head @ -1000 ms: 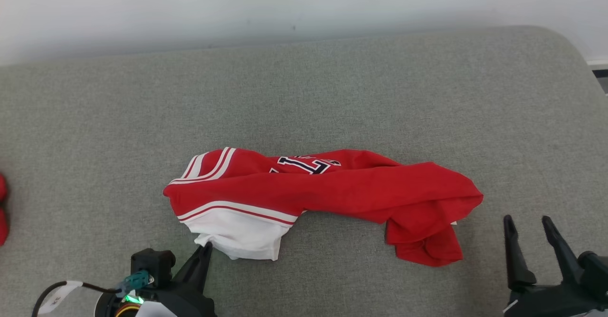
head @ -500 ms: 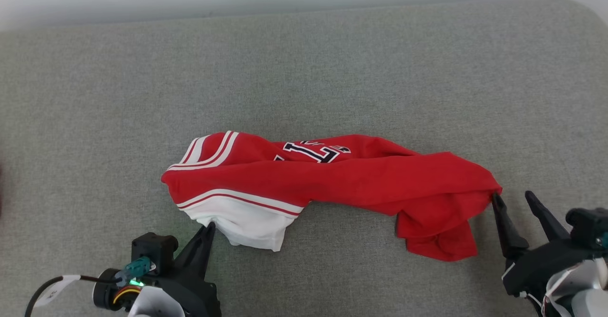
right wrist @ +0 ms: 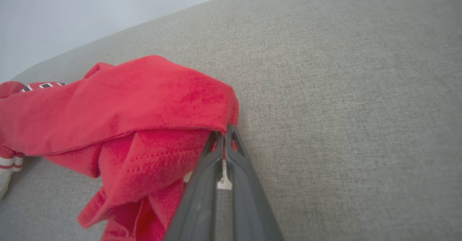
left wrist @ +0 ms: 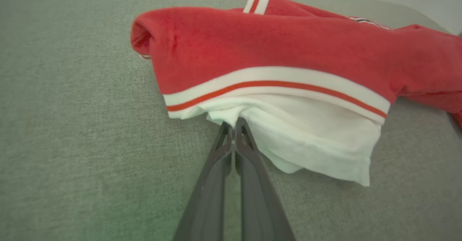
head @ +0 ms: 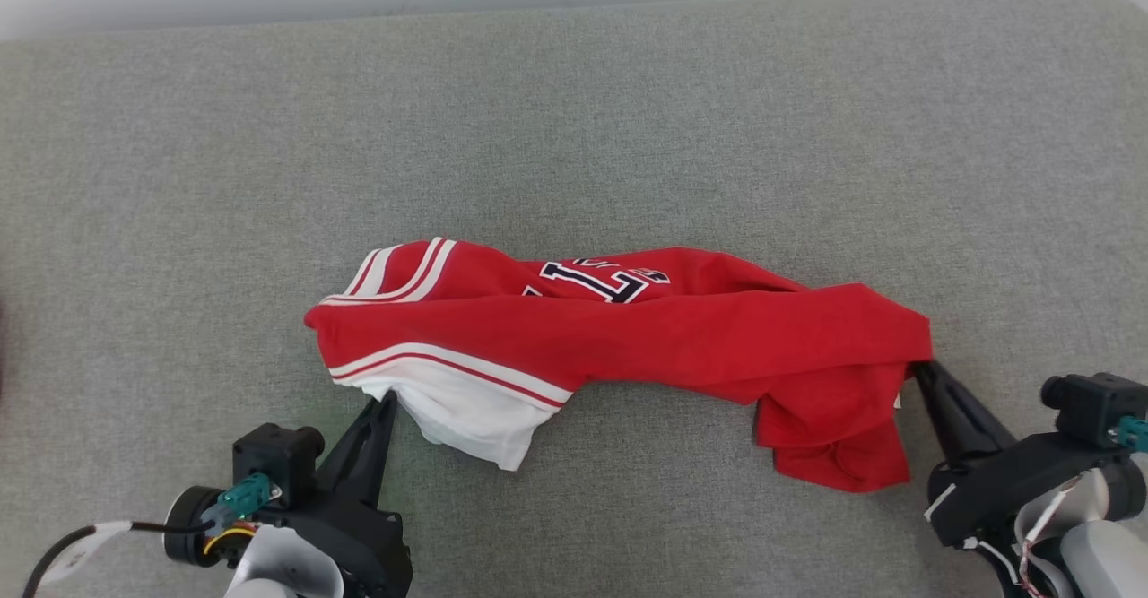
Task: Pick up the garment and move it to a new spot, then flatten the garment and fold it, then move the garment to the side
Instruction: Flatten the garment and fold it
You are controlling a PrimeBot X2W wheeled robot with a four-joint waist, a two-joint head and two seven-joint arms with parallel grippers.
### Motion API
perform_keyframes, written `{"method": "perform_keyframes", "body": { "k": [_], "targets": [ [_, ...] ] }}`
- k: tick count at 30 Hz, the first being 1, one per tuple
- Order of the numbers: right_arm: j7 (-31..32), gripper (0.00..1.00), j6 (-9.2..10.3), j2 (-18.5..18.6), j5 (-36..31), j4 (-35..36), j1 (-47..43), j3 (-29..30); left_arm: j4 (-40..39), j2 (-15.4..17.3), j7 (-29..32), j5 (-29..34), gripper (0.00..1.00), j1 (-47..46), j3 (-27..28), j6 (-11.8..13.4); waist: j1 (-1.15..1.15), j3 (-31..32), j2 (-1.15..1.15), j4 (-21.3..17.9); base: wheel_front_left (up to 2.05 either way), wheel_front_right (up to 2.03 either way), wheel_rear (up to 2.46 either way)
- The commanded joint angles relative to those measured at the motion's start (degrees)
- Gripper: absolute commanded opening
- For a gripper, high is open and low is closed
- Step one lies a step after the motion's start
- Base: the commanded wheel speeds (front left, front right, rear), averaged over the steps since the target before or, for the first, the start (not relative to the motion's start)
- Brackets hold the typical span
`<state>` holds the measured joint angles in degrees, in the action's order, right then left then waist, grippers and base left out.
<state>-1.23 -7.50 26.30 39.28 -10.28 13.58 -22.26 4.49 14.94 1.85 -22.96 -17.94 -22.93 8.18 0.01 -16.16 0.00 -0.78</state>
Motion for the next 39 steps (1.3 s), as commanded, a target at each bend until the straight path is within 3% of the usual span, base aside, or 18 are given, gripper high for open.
{"method": "perform_keyframes", "body": {
  "k": [1, 7, 16, 25, 30, 39],
  "targets": [
    [-1.7, 0.00, 0.02, 1.3, 1.1, -0.1, 0.7, -0.5, -0.5, 0.4, -0.6, 0.2, 0.00, -0.4, 0.3, 0.3, -0.01, 0.2, 0.00, 0.2, 0.00, 0.00, 0.00],
    [-7.9, 0.00, 0.02, 3.0, 0.1, 2.3, 0.3, 0.3, -4.2, 0.8, -2.4, -0.1, 0.00, 0.0, 1.7, 1.1, -0.01, 0.7, 0.00, 0.6, 0.00, 0.00, 0.00],
    [-12.4, 0.00, 0.02, 1.7, -15.3, 12.8, 0.1, 9.9, -17.4, 2.5, -4.6, -1.4, 0.00, -1.3, 6.2, 2.4, -0.01, 2.9, 0.00, 1.2, 0.00, 0.00, 0.00],
    [-6.4, 0.00, 0.02, -1.9, -25.0, 25.0, 2.4, 17.6, -28.6, 4.8, -5.7, 0.2, 0.00, -6.9, 11.0, 4.0, -0.01, 5.5, 0.00, 2.2, 0.00, 0.00, 0.00],
    [-2.4, 0.00, 0.02, -2.7, -25.7, 29.7, 3.9, 19.1, -33.9, 6.3, -5.1, 2.0, 0.00, -11.5, 12.0, 3.9, -0.01, 7.0, 0.00, 2.5, 0.00, 0.00, 0.00],
    [1.7, 0.00, 0.02, -4.1, -25.0, 31.6, 5.0, 18.2, -37.7, 8.0, -2.2, 5.1, 0.00, -19.7, 12.5, 4.4, -0.01, 8.9, 0.00, 2.6, 0.00, 0.00, 0.00]
  ]
}}
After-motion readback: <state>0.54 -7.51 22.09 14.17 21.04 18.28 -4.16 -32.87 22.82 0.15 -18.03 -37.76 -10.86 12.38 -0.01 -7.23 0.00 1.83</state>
